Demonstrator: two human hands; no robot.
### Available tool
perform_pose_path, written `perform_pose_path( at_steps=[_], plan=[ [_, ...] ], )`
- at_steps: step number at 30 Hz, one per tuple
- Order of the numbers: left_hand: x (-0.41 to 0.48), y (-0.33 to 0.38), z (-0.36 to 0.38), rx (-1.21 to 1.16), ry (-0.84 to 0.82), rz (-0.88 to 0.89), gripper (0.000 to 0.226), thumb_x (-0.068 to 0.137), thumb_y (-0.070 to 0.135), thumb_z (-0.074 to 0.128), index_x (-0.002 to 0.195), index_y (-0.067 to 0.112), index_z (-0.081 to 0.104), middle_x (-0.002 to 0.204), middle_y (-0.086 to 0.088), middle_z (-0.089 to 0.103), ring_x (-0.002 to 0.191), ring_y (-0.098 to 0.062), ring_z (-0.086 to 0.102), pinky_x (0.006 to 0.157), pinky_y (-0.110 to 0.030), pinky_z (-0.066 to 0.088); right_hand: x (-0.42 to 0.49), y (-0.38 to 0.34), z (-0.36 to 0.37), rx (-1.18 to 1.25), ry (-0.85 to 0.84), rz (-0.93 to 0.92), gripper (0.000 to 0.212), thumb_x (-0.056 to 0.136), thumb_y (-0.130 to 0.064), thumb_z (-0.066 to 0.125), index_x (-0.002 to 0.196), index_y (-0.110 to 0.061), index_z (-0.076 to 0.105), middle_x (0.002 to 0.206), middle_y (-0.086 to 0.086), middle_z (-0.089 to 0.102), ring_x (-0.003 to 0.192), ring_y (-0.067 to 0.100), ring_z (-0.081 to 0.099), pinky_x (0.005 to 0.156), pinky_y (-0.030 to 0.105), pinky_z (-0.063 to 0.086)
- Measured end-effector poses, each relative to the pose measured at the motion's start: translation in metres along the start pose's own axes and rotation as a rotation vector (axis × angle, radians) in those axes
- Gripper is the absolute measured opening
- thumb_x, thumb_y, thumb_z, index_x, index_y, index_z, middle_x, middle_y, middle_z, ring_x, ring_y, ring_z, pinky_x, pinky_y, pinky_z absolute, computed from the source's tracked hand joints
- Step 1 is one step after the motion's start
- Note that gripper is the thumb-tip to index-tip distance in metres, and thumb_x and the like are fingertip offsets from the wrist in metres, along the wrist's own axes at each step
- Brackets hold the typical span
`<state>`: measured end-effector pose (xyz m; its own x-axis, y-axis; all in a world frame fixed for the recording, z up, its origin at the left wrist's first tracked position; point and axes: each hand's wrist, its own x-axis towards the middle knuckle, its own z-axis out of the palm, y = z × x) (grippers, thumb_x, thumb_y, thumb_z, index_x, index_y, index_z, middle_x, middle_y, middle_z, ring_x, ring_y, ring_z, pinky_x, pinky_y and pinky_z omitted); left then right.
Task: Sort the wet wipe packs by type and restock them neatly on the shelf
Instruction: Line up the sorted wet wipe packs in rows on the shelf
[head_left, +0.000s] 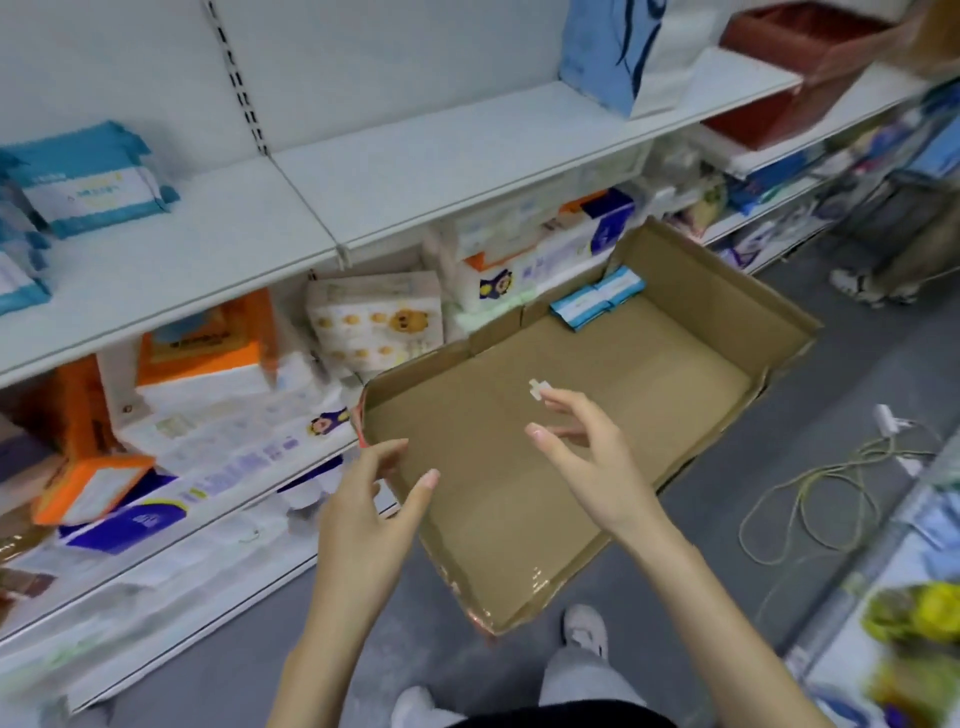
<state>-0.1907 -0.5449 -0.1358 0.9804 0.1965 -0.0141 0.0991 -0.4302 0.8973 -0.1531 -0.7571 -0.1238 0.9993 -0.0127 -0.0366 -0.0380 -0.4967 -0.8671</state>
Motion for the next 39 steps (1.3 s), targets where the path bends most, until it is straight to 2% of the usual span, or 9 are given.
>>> perform_pose_path(
  at_steps=[6, 10, 14, 16, 21, 27, 32, 36, 39],
  plan=[
    [0.029, 0.022, 0.124, 0.000, 0.023, -0.111, 0.027, 0.081, 0.028, 0.072, 0.106, 0.031, 0.062, 0.107, 0.020, 0.062, 0.102, 0.005, 0.056, 0.090, -0.024, 0.045, 0.053, 0.083, -0.096, -0.064, -0.063, 0.056, 0.037, 0.089, -0.043, 0.059, 0.125, -0.040, 0.051, 0.118, -0.023, 0.049, 0.099, -0.003, 0.057, 0.090, 0.024, 0.045],
    [0.044, 0.034, 0.220, -0.024, 0.041, -0.214, 0.023, 0.081, 0.023, 0.073, 0.102, 0.025, 0.064, 0.103, 0.011, 0.066, 0.101, -0.004, 0.061, 0.076, -0.009, 0.040, 0.086, 0.147, -0.178, -0.169, -0.090, 0.099, 0.034, 0.089, -0.043, 0.058, 0.122, -0.043, 0.049, 0.115, -0.025, 0.049, 0.098, -0.002, 0.056, 0.086, 0.022, 0.045],
    [0.045, 0.054, 0.297, -0.053, 0.000, -0.263, 0.023, 0.082, 0.020, 0.073, 0.102, 0.024, 0.064, 0.101, 0.011, 0.065, 0.097, 0.001, 0.059, 0.073, -0.010, 0.041, 0.117, 0.204, -0.245, -0.098, -0.084, 0.235, 0.024, 0.090, -0.030, 0.063, 0.114, -0.031, 0.060, 0.110, -0.014, 0.060, 0.093, 0.002, 0.059, 0.080, 0.016, 0.045],
    [0.048, 0.059, 0.323, -0.095, -0.007, -0.297, 0.021, 0.082, 0.018, 0.072, 0.100, 0.026, 0.063, 0.100, 0.011, 0.065, 0.099, 0.000, 0.060, 0.077, -0.014, 0.043, 0.136, 0.226, -0.262, -0.020, -0.071, 0.305, 0.021, 0.090, -0.026, 0.063, 0.111, -0.024, 0.064, 0.105, -0.007, 0.065, 0.095, 0.010, 0.062, 0.088, 0.028, 0.050],
    [0.088, 0.048, 0.365, -0.165, 0.037, -0.436, 0.019, 0.083, 0.012, 0.071, 0.099, 0.017, 0.064, 0.102, 0.002, 0.068, 0.096, -0.005, 0.062, 0.073, -0.011, 0.042, 0.193, 0.259, -0.270, 0.235, -0.114, 0.485, 0.021, 0.093, -0.016, 0.059, 0.113, -0.013, 0.064, 0.103, 0.004, 0.066, 0.095, 0.018, 0.065, 0.080, 0.024, 0.053],
    [0.197, 0.021, 0.423, -0.127, 0.136, -0.525, 0.029, 0.085, 0.022, 0.070, 0.112, 0.019, 0.060, 0.102, 0.010, 0.066, 0.093, 0.000, 0.062, 0.086, -0.024, 0.049, 0.296, 0.300, -0.261, 0.232, -0.173, 0.548, 0.018, 0.090, -0.024, 0.063, 0.108, -0.025, 0.064, 0.107, 0.003, 0.065, 0.101, 0.014, 0.064, 0.094, 0.035, 0.051],
    [0.305, -0.003, 0.487, -0.172, 0.188, -0.645, 0.047, 0.085, 0.024, 0.070, 0.127, 0.009, 0.054, 0.109, -0.007, 0.063, 0.093, -0.014, 0.058, 0.087, -0.028, 0.045, 0.392, 0.342, -0.246, 0.325, -0.236, 0.588, 0.025, 0.090, -0.016, 0.064, 0.114, -0.021, 0.063, 0.109, 0.000, 0.068, 0.105, 0.010, 0.064, 0.086, 0.024, 0.053],
    [0.361, -0.033, 0.519, -0.199, 0.202, -0.704, 0.048, 0.082, 0.028, 0.073, 0.122, 0.009, 0.054, 0.112, -0.009, 0.062, 0.096, -0.016, 0.058, 0.089, -0.033, 0.048, 0.453, 0.385, -0.220, 0.453, -0.224, 0.693, 0.026, 0.088, -0.010, 0.063, 0.113, -0.018, 0.062, 0.114, 0.005, 0.066, 0.109, 0.017, 0.062, 0.091, 0.030, 0.050],
    [0.388, -0.051, 0.532, -0.208, 0.213, -0.708, 0.023, 0.082, 0.026, 0.073, 0.096, 0.019, 0.057, 0.105, -0.005, 0.066, 0.092, -0.012, 0.061, 0.084, -0.027, 0.046, 0.488, 0.411, -0.197, 0.655, -0.169, 0.845, 0.035, 0.083, -0.013, 0.065, 0.117, -0.013, 0.059, 0.120, 0.010, 0.064, 0.111, 0.022, 0.061, 0.096, 0.036, 0.048]
  ],
)
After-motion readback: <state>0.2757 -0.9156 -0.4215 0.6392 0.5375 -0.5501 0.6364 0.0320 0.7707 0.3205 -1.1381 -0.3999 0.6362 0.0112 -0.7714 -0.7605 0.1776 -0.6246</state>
